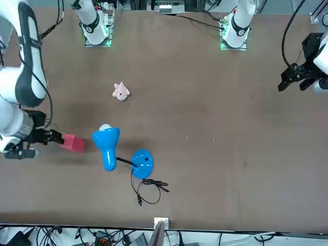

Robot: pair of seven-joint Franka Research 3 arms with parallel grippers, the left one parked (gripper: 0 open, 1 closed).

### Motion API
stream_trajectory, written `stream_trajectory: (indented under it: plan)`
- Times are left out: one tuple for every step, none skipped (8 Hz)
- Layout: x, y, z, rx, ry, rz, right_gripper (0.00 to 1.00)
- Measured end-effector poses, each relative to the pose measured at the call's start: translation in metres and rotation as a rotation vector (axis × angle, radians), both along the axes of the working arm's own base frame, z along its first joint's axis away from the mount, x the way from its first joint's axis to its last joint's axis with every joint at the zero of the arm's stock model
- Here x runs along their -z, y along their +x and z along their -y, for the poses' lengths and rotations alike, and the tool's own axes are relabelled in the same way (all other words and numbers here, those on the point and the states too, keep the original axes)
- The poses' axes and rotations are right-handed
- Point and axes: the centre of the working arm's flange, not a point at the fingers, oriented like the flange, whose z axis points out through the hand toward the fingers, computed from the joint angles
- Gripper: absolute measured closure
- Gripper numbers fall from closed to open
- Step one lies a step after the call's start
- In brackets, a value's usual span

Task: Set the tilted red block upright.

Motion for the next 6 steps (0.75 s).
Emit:
stream_trajectory:
  plan:
    - [-0.022,-0.005,-0.004,-0.011,0.004,0.021,0.0]
    - [-0.043,-0.013,-0.01,-0.021,0.009,0.024,0.0]
    - [-0.065,-0.023,-0.015,-0.032,0.017,0.013,0.0]
    - [-0.089,-0.033,-0.022,-0.047,0.024,0.009,0.0]
    - [-0.112,-0.045,-0.03,-0.061,0.028,0.006,0.0]
    - [-0.131,-0.058,-0.036,-0.073,0.033,-0.006,0.0]
